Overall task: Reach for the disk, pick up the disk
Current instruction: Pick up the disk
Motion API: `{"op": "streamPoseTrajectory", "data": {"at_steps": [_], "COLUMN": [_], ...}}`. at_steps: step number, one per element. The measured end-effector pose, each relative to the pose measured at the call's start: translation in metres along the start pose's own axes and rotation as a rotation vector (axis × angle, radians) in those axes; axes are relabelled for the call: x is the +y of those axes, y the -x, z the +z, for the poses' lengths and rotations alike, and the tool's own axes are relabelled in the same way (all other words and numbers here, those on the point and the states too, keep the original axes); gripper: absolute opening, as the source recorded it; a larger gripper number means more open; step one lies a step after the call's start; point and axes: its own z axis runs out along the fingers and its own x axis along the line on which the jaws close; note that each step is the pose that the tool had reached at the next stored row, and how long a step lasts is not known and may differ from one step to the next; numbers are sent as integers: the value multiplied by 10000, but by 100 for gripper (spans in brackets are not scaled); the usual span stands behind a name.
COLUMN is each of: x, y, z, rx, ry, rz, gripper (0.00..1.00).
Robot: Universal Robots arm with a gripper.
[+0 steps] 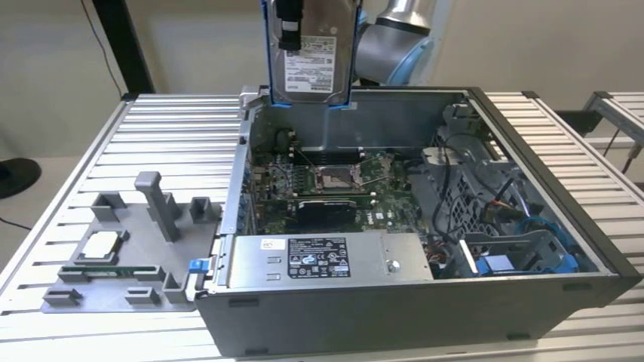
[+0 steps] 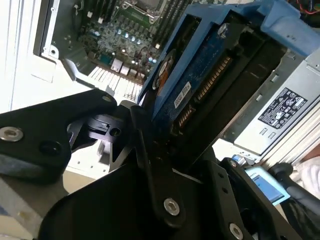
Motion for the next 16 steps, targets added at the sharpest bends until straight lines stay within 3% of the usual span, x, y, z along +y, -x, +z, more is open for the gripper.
{"op": "streamPoseTrajectory", "data": {"at_steps": [16], "x": [-392], "y": [43], "z": [-9], "rx": [1], "ry": [6], "rz": [1], "gripper": [0]}}
